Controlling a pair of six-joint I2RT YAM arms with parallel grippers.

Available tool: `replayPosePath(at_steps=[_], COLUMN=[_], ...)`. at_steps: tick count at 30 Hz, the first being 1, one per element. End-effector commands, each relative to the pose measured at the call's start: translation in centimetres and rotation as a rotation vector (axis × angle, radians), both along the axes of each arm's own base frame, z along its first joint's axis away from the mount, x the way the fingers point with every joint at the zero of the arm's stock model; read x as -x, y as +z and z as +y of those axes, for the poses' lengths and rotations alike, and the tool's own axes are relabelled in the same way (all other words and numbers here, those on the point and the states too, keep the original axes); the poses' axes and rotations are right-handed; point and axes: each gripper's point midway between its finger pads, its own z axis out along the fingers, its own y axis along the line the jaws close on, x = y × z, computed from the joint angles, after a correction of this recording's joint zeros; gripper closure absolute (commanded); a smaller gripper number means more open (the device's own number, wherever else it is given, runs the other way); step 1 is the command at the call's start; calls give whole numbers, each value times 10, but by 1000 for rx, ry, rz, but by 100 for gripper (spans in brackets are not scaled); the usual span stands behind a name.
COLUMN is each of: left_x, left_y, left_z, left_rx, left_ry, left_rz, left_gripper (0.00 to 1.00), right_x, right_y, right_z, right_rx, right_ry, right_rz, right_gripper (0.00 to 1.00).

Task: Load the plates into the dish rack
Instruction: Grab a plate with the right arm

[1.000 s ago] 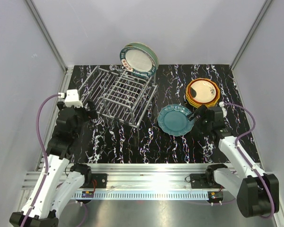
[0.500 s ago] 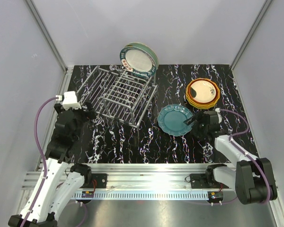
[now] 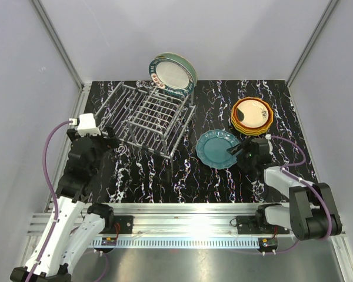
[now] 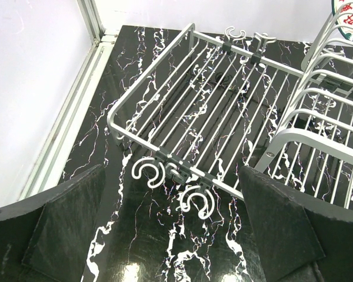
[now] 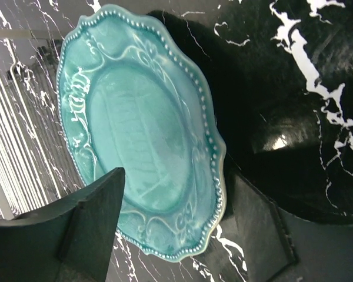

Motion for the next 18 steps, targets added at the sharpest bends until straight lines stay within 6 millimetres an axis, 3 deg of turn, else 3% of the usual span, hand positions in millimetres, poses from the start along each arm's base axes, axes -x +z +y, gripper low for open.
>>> replayPosePath(at_steps=[1, 7, 18], left_x=[-3, -3, -2], left_y=[10, 9, 8], left_z=[2, -1, -3], left_rx=[-10, -12, -10], left_ry=[9, -8, -20], left_rz=[-41, -39, -35], left_gripper=[1, 1, 1], right_x=[0, 4, -1], right_y=[-7, -19, -22], right_z=[-2, -2, 1], right_rx=[-9, -20, -25], right_ry=[-21, -31, -18], right_rz=[4, 26, 8], right_gripper=[24, 28, 40])
